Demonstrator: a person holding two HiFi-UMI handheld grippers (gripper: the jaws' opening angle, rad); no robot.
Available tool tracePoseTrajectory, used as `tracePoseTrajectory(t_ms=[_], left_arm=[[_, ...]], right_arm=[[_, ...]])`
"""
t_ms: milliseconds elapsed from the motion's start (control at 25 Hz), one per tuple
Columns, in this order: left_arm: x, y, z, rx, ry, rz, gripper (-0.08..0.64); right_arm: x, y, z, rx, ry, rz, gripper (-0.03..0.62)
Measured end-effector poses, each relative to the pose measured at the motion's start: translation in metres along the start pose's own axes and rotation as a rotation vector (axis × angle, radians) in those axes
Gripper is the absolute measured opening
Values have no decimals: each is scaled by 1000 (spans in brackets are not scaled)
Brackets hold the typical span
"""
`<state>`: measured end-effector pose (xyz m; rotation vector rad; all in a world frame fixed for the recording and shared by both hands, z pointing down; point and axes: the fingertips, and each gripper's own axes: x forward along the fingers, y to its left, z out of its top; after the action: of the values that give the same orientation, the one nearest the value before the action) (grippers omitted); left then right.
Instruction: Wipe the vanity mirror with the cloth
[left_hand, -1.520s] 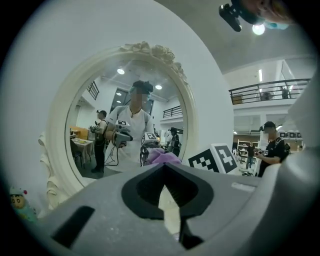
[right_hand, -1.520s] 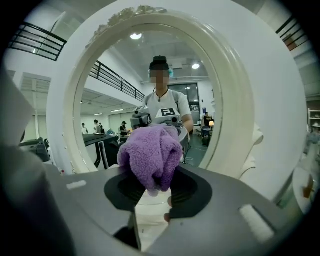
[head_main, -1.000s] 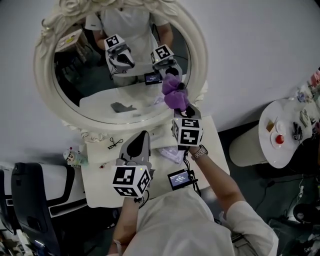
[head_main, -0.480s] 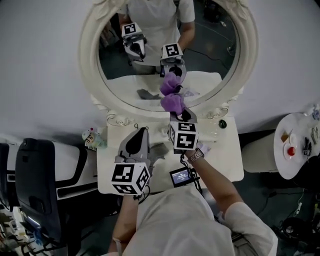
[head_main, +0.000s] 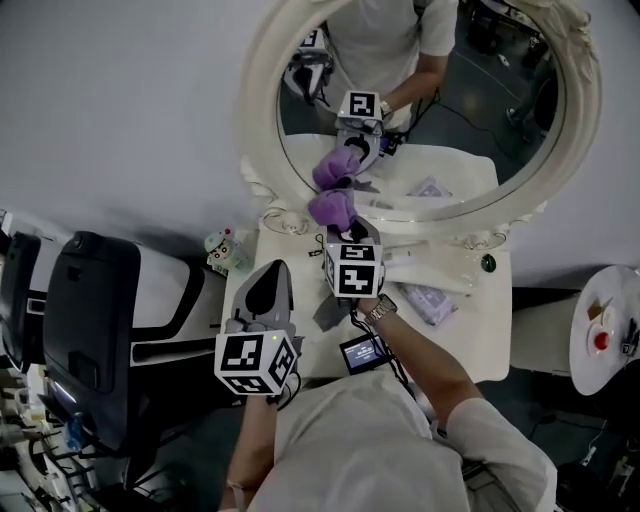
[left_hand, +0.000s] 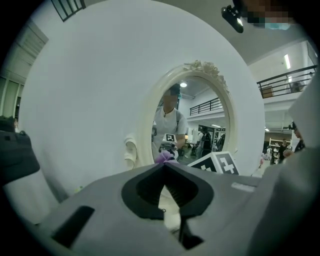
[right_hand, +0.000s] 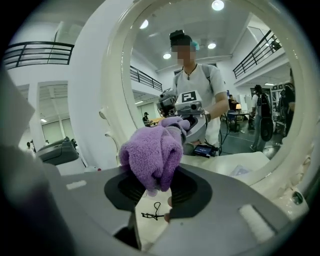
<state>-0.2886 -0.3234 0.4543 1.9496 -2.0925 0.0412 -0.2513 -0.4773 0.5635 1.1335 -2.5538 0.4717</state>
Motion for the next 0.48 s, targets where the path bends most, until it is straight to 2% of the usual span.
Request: tracePoseTrajectory(t_ms=[200,480], left_arm=[[0,-3,-5,-4,8,28,2],[25,-53,-11,1,19,-34,2]], right_arm=[[4,-6,0,-4,7,6,120],[-20,-69,-4,15,0,-51,120]])
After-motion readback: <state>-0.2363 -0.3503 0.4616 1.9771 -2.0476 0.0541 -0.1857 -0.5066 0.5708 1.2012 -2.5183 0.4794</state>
